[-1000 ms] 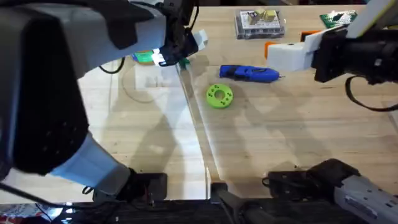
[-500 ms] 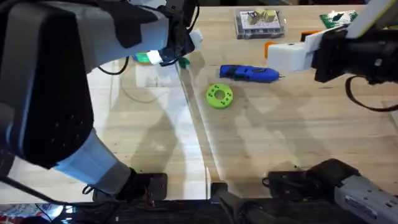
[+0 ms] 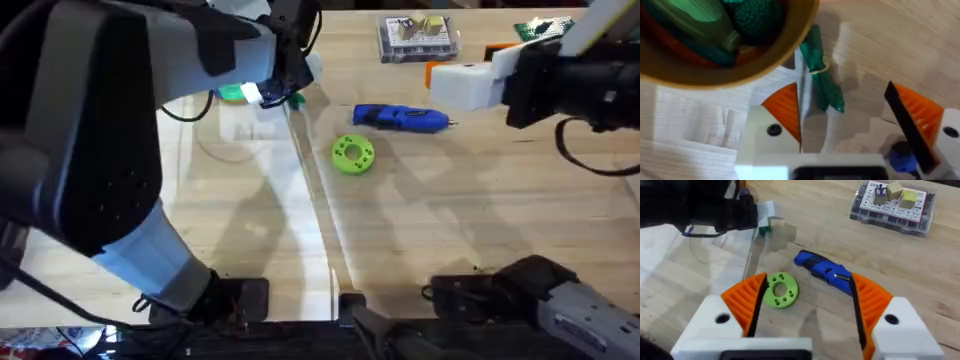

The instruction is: Pick up the gripper from the table and insert it into the empty holder that is missing its gripper. Then pick up a screw, insert it into the mounting hole, and use the screwdriver to tighten it. Finally, clean up the table by picking up the vegetable and placing it into the bucket.

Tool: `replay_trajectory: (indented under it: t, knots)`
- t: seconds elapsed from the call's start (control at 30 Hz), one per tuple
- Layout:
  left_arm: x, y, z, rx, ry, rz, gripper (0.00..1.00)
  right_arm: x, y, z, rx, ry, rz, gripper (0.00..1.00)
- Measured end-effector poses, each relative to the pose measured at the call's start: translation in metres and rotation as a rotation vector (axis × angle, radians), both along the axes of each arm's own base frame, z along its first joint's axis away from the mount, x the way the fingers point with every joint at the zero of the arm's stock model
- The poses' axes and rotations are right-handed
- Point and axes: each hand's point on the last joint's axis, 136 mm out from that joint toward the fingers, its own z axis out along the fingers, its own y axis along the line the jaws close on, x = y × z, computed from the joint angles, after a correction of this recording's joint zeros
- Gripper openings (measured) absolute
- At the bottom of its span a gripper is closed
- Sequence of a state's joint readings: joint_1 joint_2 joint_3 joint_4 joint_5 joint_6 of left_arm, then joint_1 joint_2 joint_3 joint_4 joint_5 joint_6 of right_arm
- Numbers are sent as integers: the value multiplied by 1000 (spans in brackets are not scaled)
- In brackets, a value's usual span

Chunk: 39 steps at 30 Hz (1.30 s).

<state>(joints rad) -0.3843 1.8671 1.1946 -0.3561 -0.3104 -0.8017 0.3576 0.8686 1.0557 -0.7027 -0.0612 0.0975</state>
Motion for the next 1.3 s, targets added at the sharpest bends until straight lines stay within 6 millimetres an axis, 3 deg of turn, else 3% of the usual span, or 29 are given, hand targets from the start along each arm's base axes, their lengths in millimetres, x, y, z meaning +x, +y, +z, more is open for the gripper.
replay_trajectory:
  t: [0.3, 0.43, 0.5, 0.53, 0.67, 0.8, 1.07, 1.2, 1.3]
  knots:
    - [-15, 6, -14, 38, 81, -8, 660, 0, 0, 0, 0, 0, 0, 965]
    - [-15, 6, -20, 41, 93, -9, 392, 0, 0, 0, 0, 0, 0, 965]
    - [-16, 6, -20, 49, 98, -18, 117, 0, 0, 0, 0, 0, 0, 965]
    - [-16, 6, -20, 51, 98, -23, 38, 0, 0, 0, 0, 0, 0, 965]
    - [-17, 5, -10, 43, 85, -36, 18, 0, 0, 0, 0, 0, 0, 965]
    - [-25, 1, 25, 16, 49, -59, 18, 1, 0, 2, 3, -7, 0, 965]
    - [-70, -6, 131, -66, -96, -128, 17, 2, 1, 3, 5, -14, 0, 965]
    - [-81, 25, 171, -50, -191, -55, 17, 2, 1, 3, 6, -16, 0, 965]
    - [-76, 58, 179, -24, -224, 42, 17, 3, 1, 4, 8, -20, 0, 965]
